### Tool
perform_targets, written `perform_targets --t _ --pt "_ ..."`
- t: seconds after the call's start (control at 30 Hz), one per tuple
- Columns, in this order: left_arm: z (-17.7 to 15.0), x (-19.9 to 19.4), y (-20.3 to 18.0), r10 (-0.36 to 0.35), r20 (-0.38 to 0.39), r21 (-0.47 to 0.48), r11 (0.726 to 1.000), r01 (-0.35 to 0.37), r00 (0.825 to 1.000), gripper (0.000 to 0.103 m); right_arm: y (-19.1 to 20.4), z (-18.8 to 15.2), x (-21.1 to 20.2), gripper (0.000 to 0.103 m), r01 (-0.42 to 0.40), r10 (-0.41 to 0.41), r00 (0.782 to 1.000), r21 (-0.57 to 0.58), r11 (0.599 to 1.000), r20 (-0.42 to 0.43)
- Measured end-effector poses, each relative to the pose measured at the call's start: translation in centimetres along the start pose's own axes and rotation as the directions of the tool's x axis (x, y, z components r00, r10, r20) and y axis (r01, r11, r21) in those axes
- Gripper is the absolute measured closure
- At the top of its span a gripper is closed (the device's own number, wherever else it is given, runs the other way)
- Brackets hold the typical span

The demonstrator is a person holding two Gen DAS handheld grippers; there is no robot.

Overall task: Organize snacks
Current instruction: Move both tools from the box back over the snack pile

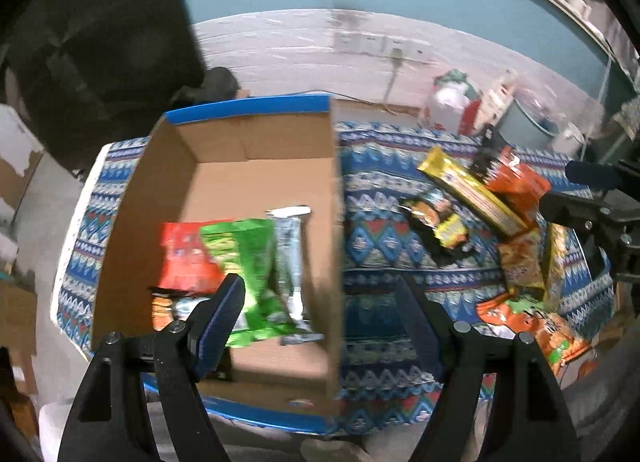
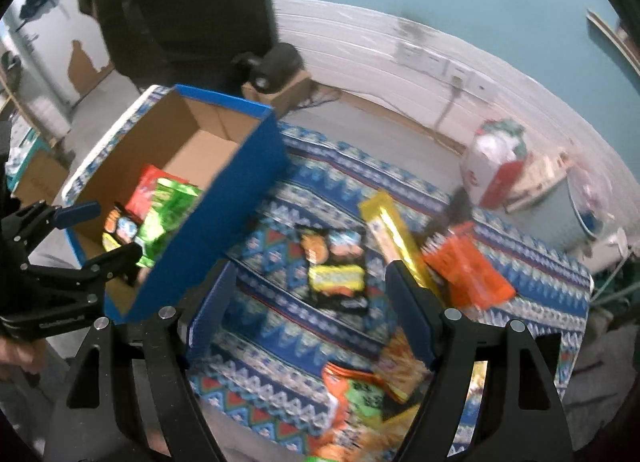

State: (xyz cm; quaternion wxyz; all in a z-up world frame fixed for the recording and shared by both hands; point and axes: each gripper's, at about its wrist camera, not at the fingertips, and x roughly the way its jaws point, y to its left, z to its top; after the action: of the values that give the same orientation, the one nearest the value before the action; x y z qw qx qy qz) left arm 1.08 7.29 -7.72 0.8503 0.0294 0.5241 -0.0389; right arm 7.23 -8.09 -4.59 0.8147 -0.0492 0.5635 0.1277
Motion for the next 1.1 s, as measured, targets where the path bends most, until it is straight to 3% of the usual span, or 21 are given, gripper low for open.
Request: perform_targets --t 0.43,0.8,0.9,1.1 --pt "0.1 1.6 -9.4 -0.102 -0.087 0.096 0.989 0.11 0.991 0.024 -7.7 -5.4 -2.4 0.025 0.074 -0.072 0.997 0.13 0.989 -0.019" --pt "0.4 3.2 -16.7 -0.221 -0.202 0.083 0.967 0.241 0.954 0.024 -12.8 -10.4 -2.9 0.025 0.14 -0.129 0.989 0.212 0.967 -0.068" --pt "0.4 3.5 -18.4 -0.197 -0.211 0.095 0.971 0.22 0.958 0.024 -14.1 -11.7 -2.7 0.025 0.159 -0.141 0.986 0.232 0.96 -0.091" --pt "-0.5 5.3 -21.3 -0.184 -0.284 0.134 0.964 0.229 0.941 0.024 -16.6 -14.0 -2.2 0.025 0.182 -0.15 0.98 0.284 0.941 -0.129"
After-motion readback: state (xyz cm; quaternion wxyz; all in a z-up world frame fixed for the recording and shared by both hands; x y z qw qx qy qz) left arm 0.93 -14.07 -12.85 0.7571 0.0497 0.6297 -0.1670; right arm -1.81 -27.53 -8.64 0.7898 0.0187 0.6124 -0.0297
